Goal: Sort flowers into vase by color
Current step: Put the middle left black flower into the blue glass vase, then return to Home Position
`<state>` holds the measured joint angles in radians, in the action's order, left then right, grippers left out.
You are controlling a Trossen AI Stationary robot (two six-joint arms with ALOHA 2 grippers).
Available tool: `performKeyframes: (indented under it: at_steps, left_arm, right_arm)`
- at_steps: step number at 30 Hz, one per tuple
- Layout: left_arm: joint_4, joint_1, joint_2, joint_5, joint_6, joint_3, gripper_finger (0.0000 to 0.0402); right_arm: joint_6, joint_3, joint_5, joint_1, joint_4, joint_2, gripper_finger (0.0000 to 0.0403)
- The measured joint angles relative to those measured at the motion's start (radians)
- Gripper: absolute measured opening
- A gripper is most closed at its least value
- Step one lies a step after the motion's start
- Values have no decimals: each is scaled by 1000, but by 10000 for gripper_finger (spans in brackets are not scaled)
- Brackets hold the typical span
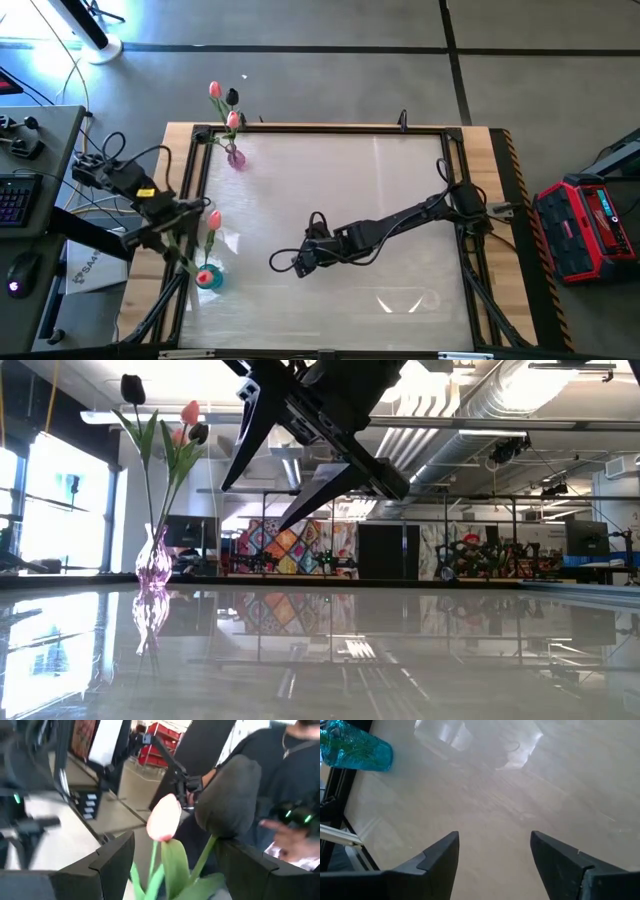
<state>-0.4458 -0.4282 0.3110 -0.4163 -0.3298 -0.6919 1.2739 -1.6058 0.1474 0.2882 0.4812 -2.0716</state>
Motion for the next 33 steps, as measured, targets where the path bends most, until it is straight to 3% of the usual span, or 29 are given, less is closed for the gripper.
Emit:
performKeyframes:
  at_steps: [5, 12, 22, 28, 33]
  left_arm:
    - [-72, 0, 0, 15, 147, -42, 257]
    - [-347, 0, 61, -20, 151, -51, 257]
    - [-373, 0, 167, -51, 179, -158, 257]
    - [-488, 0, 209, 91, 277, -313, 257]
    - [-501, 0, 220, 318, 273, -407, 250]
  right_arm:
    - [-26, 0, -2, 0, 1, 0, 235]
    - [-58, 0, -28, -2, 22, 0, 235]
    - [-125, 0, -80, -40, 54, 0, 235]
    - [-140, 0, -93, -59, 39, 3, 231]
    - [-256, -43, -38, -63, -28, 40, 205]
